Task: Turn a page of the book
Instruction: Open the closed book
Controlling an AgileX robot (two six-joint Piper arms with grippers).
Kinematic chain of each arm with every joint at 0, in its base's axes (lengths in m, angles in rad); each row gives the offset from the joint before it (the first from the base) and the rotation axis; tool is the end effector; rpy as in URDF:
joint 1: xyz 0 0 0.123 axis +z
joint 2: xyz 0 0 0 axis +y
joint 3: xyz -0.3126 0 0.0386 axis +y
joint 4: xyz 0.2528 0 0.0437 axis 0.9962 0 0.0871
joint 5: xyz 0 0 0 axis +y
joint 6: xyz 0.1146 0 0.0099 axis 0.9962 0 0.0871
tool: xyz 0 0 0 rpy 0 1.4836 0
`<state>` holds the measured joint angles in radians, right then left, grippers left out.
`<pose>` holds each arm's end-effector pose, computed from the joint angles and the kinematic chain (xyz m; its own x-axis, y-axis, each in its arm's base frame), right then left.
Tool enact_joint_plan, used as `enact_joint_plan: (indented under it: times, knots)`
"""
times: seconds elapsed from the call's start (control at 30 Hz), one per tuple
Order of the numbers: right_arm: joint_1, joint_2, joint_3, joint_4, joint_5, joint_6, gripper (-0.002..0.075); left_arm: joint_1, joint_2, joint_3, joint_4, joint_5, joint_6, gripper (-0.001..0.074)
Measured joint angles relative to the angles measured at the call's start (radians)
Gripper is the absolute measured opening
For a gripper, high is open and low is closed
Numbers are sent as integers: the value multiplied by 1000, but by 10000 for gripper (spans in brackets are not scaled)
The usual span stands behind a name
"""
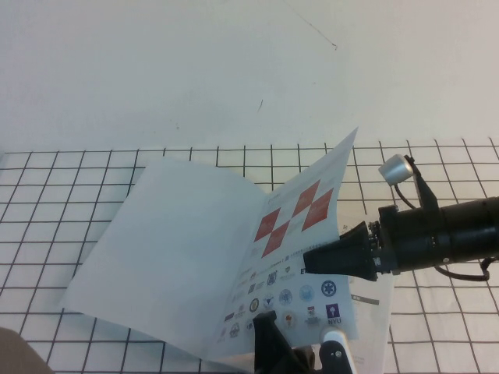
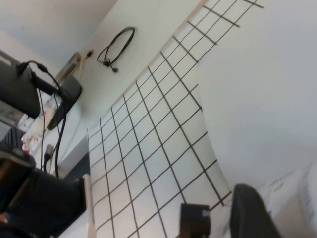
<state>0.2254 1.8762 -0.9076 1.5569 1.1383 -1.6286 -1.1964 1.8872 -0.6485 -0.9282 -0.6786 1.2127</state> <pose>0.3076 0.1777 0.1879 -0.7095 -0.2018 -0.6752 -0.7031 0.2672 0.6590 0.1757 -0.2894 0.1191 0.0468 0.8184 -0.5728 0.7034 0.3801 0.6006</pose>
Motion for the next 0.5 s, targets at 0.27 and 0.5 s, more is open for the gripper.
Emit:
enact_joint_plan:
  times: [0.27, 0.5]
  knots:
    - [0, -129, -2, -138, 7, 49, 265, 0, 0, 0, 0, -6, -70, -2]
    - [0, -286, -16, -392, -86, 271, 266, 1, 0, 0, 0, -6, -123, -2]
